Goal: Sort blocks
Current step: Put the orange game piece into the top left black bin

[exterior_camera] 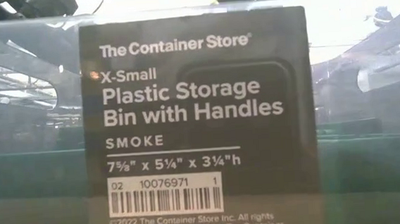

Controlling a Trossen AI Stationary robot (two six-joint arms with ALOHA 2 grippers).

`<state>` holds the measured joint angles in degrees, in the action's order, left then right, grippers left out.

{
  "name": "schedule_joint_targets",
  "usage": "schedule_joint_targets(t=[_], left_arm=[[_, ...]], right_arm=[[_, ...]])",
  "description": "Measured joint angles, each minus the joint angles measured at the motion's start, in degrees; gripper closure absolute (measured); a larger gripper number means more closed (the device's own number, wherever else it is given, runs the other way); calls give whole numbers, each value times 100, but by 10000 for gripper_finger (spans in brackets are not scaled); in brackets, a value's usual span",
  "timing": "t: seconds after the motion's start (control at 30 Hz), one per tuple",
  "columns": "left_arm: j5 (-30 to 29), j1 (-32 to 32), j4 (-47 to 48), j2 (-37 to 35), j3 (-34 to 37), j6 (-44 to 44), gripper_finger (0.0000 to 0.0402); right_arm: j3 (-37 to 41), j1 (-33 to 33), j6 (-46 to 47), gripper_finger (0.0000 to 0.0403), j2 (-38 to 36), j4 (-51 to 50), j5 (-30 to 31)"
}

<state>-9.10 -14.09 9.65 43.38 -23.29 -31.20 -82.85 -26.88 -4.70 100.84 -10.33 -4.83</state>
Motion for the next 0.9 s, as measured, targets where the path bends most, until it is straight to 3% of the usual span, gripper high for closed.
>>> schedule_joint_targets(t=[0.2, 0.5, 0.63, 0.9], left_arm=[[-264, -2, -2, 0, 2, 0, 132], [-313, -2, 0, 0, 2, -4, 132], [-313, -2, 2, 0, 2, -4, 132], [-315, -2, 17, 0, 2, 0, 132]], right_arm=[[-1109, -358, 998, 285, 1248, 89, -454], [-4004, -380, 1640, 285, 3248, -1831, -473], [-4913, -382, 2080, 283, 3866, -2582, -610], [-5184, -380, 2224, 144, 3989, -2778, -600]])
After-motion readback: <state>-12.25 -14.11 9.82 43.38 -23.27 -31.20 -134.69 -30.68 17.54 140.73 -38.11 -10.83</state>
